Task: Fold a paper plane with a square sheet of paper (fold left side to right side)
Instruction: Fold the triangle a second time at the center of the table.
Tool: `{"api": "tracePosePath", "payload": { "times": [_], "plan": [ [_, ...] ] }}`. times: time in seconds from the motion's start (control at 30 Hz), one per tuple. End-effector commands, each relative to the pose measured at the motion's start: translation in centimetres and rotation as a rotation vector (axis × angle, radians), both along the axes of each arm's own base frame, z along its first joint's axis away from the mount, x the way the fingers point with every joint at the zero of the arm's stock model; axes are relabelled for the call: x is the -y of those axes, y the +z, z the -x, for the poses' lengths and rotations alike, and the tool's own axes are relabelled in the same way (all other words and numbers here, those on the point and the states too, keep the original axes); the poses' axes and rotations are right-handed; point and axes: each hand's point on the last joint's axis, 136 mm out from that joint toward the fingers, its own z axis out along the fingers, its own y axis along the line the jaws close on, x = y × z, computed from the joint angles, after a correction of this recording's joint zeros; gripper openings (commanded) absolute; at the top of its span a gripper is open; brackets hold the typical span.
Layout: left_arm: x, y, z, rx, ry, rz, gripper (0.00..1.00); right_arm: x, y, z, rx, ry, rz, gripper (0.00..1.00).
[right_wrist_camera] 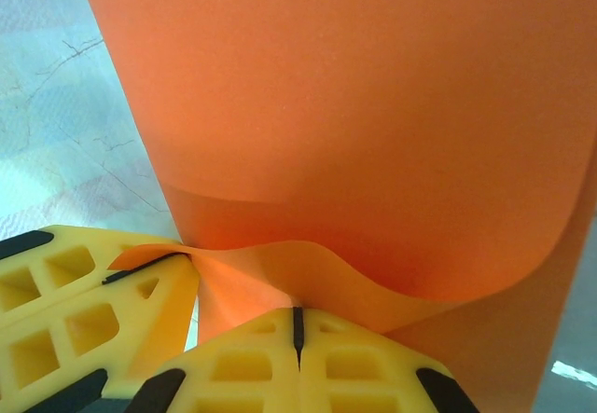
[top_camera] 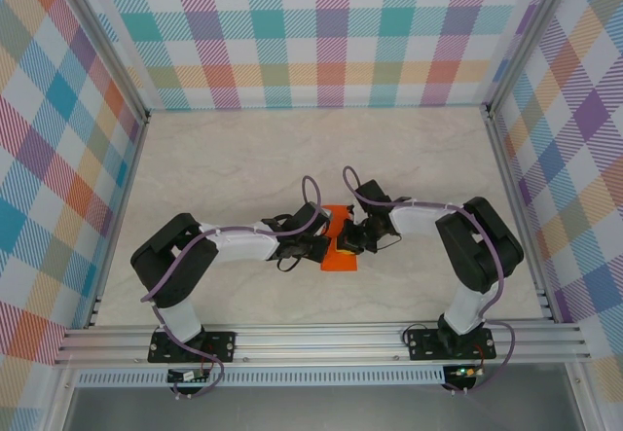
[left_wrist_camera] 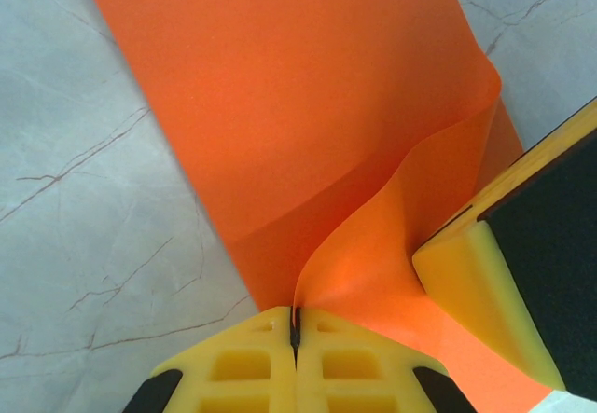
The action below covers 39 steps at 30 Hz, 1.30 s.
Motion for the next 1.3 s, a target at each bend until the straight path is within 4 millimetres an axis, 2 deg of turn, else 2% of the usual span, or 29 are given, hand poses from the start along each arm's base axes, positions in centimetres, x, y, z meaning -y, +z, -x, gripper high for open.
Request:
{"api": "tracePosePath", "payload": {
  "times": [0.0,0.23,0.33,0.43,0.57,0.8,1.07,1.27],
  "plan": [
    [-0.7,1.4,0.2,-0.001,0.001,-0.001,0.00,1.8,-2.5,1.6,-0.070,0.013,0.109,0.00],
    [-0.5,6.0,0.7,0.045,-0.004,0.100,0.24,1.9,-2.9,1.9,-0.082,0.015,0.117,0.00],
    [-0.1,6.8,1.5,0.031,-0.029,0.148,0.23,1.9,-2.9,1.9,-0.084,0.013,0.117,0.00],
    [1.4,6.9,3.0,-0.043,-0.092,0.234,0.20,2.0,-2.9,1.9,-0.084,0.013,0.121,0.00],
    [2.9,6.4,4.4,-0.127,-0.148,0.304,0.17,2.0,-2.8,1.8,-0.081,0.013,0.122,0.00],
    [3.7,4.2,4.6,-0.189,-0.161,0.293,0.15,2.1,-2.8,1.9,-0.081,0.016,0.127,0.00],
    [2.4,0.7,4.9,-0.244,-0.123,0.197,0.12,2.3,-2.7,1.9,-0.076,0.019,0.138,0.00],
    [1.3,-0.3,5.3,-0.254,-0.095,0.165,0.11,2.4,-2.6,1.9,-0.076,0.020,0.143,0.00]
  ]
}}
